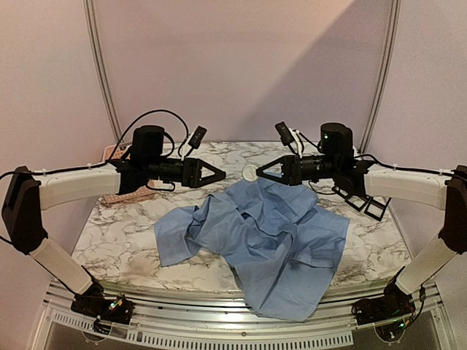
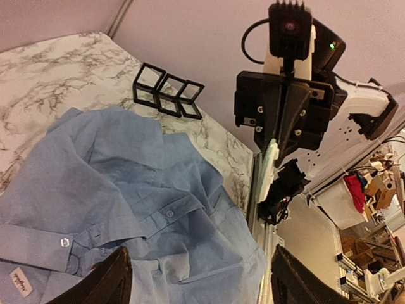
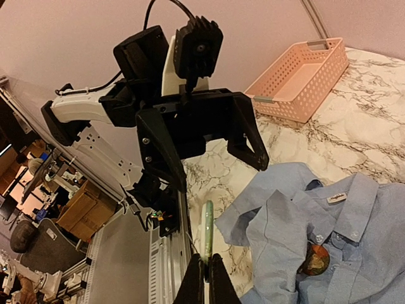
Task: Remove the brooch from the garment
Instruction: Remove the brooch from the crumpled clothing, then pass from the right arm to the left
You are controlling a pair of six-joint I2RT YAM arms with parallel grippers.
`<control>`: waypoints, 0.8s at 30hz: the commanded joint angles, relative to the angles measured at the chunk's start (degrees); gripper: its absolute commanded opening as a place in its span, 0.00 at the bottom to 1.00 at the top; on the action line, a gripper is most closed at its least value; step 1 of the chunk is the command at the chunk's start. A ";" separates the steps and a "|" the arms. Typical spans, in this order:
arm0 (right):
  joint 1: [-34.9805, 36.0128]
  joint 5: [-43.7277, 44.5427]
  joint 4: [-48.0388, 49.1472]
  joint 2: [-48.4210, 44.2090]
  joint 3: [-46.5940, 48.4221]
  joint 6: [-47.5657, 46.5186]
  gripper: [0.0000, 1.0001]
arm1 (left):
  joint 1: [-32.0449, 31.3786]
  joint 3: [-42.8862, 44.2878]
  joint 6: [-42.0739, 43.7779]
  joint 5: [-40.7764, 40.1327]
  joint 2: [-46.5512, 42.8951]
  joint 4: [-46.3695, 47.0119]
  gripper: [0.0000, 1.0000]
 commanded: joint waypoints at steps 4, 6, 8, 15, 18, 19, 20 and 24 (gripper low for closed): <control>1.08 -6.26 -0.58 3.95 3.21 1.37 0.00 | -2.49 -0.71 -1.84 2.90 1.18 2.71 0.71; 1.55 -6.67 -0.57 4.82 3.64 1.55 0.00 | -2.96 -0.63 -2.04 3.20 1.63 2.84 0.68; 1.84 -7.23 -0.47 5.39 4.11 1.55 0.00 | -3.53 -0.82 -2.96 4.11 2.32 3.88 0.58; 2.13 -8.13 -0.71 7.15 4.87 1.56 0.00 | -4.90 -1.43 -6.22 6.06 3.87 8.09 0.35; 2.28 -8.24 -1.36 7.31 5.06 1.23 0.00 | -5.06 -1.47 -6.28 6.44 3.98 8.26 0.29; 2.32 -8.18 -1.48 7.35 5.02 1.14 0.00 | -5.10 -1.43 -6.27 6.56 4.10 8.30 0.27; 2.25 -8.22 -1.53 7.33 5.07 0.99 0.00 | -5.11 -1.37 -6.34 6.78 4.30 8.26 0.25; 2.29 -8.25 -1.58 7.65 5.18 0.89 0.00 | -5.11 -1.15 -6.57 7.26 4.70 8.25 0.21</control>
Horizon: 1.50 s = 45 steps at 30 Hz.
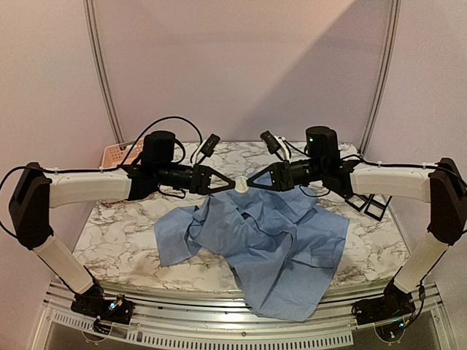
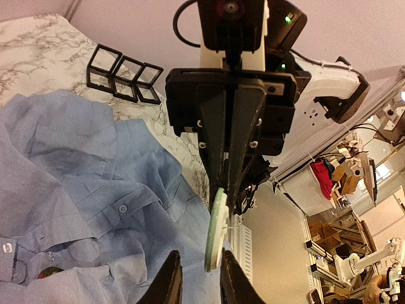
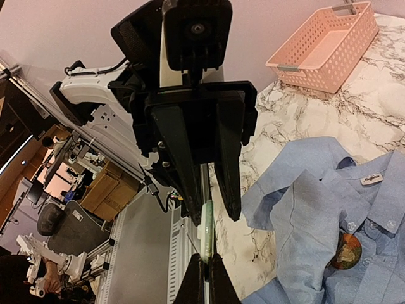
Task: Remove the brooch from the garment
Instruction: Pass from the right arm to the left
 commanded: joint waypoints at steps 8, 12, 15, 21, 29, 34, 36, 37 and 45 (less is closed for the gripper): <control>0.44 -0.65 -1.12 1.18 1.47 -0.70 0.00 | -0.93 -0.27 -0.25 1.83 1.37 1.11 0.13; 0.48 -0.66 -1.22 1.19 1.51 -0.66 0.00 | -1.01 -0.21 -0.15 1.81 1.43 0.76 0.12; 0.60 -0.75 -1.63 1.32 1.85 -0.79 0.00 | -1.02 -0.11 -0.11 1.89 1.44 0.71 0.12; 0.99 -0.67 -2.98 1.95 2.76 -1.56 0.00 | -1.11 -0.18 0.57 1.48 1.30 0.14 0.06; 1.24 -0.23 -3.92 2.42 3.44 -2.19 0.00 | -1.37 -0.36 0.73 1.57 1.04 0.35 0.00; 1.28 -0.05 -3.87 2.42 3.65 -2.23 0.00 | -1.37 -0.35 0.50 1.96 1.13 0.64 0.00; 1.22 -0.12 -3.82 2.51 3.79 -2.22 0.00 | -1.37 -0.30 0.29 2.12 1.14 0.74 0.00; 1.22 -0.21 -3.81 2.56 3.86 -2.29 0.00 | -1.37 -0.28 0.13 2.22 1.21 0.73 0.04; 1.22 -0.58 -3.54 2.95 4.48 -2.31 0.00 | -1.37 -0.27 -0.05 2.05 1.38 0.83 0.21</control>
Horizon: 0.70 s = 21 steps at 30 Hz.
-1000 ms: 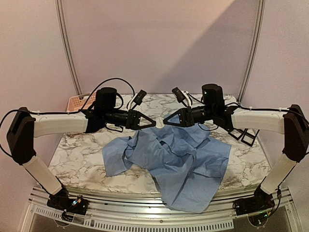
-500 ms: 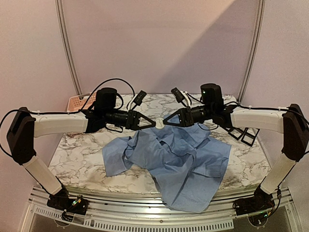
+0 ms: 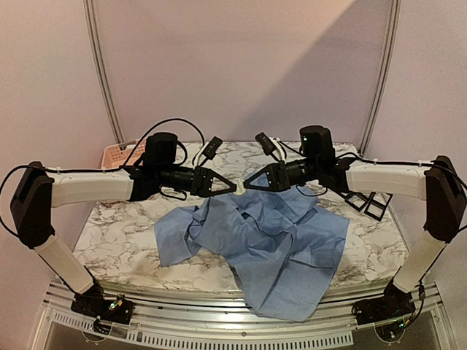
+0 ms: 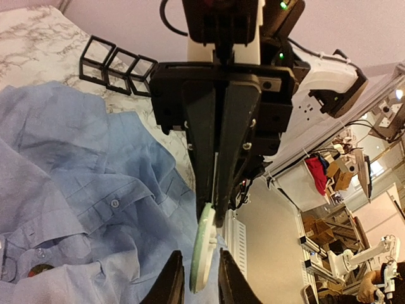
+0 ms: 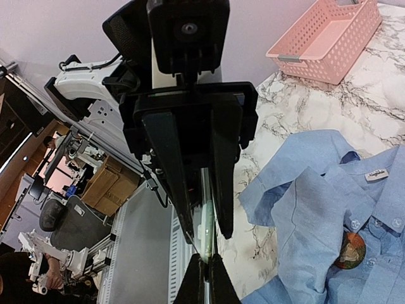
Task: Remove the brooch from the garment
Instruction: Pass from the right arm to the left
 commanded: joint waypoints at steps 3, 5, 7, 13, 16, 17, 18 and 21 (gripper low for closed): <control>0.56 -0.29 0.59 0.94 1.68 -0.58 0.00 | -0.87 -0.27 0.34 0.63 0.65 0.81 0.19; 0.56 -0.10 0.59 1.04 1.61 -0.52 0.00 | -0.87 -0.26 0.34 0.71 0.70 0.83 0.12; 0.53 0.09 0.57 0.93 1.47 -0.58 0.00 | -0.87 -0.25 0.26 0.78 0.75 0.85 0.11; 0.53 0.31 1.12 0.71 1.16 -0.32 0.00 | -0.87 -0.21 0.28 0.98 0.74 0.78 0.01; 0.56 0.86 1.20 0.41 0.86 -0.38 0.00 | -0.87 -0.24 0.24 0.98 0.76 0.80 0.00; 0.53 1.05 1.25 0.25 0.76 -0.40 0.00 | -0.87 -0.25 0.24 1.09 0.72 0.79 0.00; 0.57 1.31 1.40 0.16 0.61 -0.41 0.00 | -0.87 -0.25 0.26 1.07 0.72 0.78 0.00; 0.37 1.97 2.74 -0.73 -0.37 -0.16 0.00 | -0.87 -0.17 0.28 1.19 0.50 0.65 0.00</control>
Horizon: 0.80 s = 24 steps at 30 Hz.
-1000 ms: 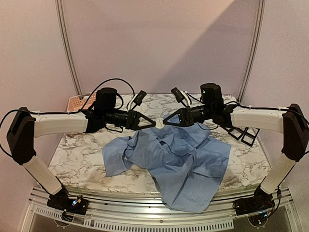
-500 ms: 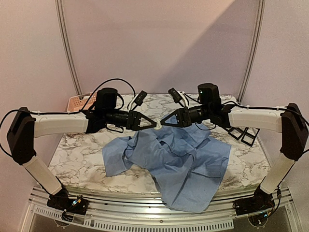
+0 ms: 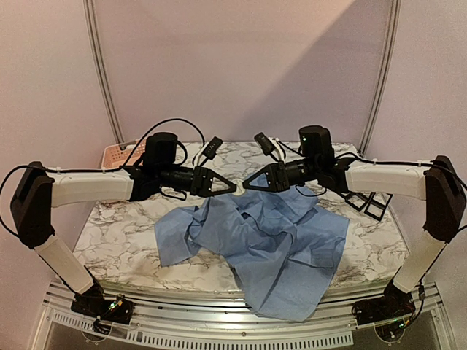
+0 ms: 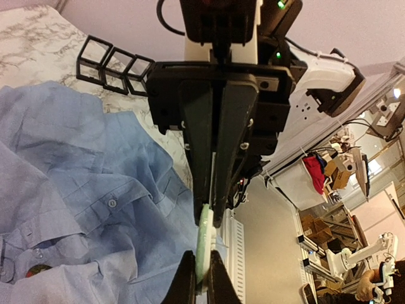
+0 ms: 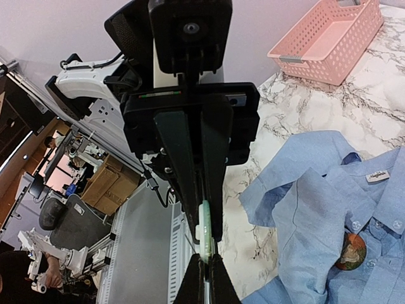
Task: Remove the brooch from the garment
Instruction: Pass from the right arm to the left
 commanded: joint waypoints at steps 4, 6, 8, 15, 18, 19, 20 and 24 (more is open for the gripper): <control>-0.37 1.73 3.83 -1.88 -1.61 0.80 0.00 | -0.81 -0.22 0.74 0.52 0.03 0.38 0.11; -0.42 1.56 3.82 -1.87 -1.59 0.89 0.00 | -0.81 -0.23 0.77 0.40 -0.18 0.37 0.17; -0.44 1.47 3.82 -1.74 -1.61 1.06 0.00 | -0.81 -0.31 0.76 0.43 -0.28 0.36 0.22; -0.36 1.38 3.83 -1.82 -1.69 1.16 0.00 | -0.65 -0.48 0.81 0.08 -0.61 0.23 0.28; -0.44 1.38 3.82 -1.89 -1.75 1.17 0.00 | -0.32 -0.49 0.95 -0.11 -0.78 -0.04 0.30; -0.44 1.38 3.82 -1.96 -1.81 1.11 0.00 | -0.10 -0.44 1.03 -0.22 -0.91 -0.12 0.31; -0.38 1.44 3.82 -2.03 -1.86 1.13 0.00 | 0.16 -0.56 1.05 -0.28 -1.02 -0.08 0.35; -0.43 1.55 3.74 -2.35 -2.06 1.11 0.00 | 0.90 -0.61 0.95 -0.51 -1.23 -0.07 0.41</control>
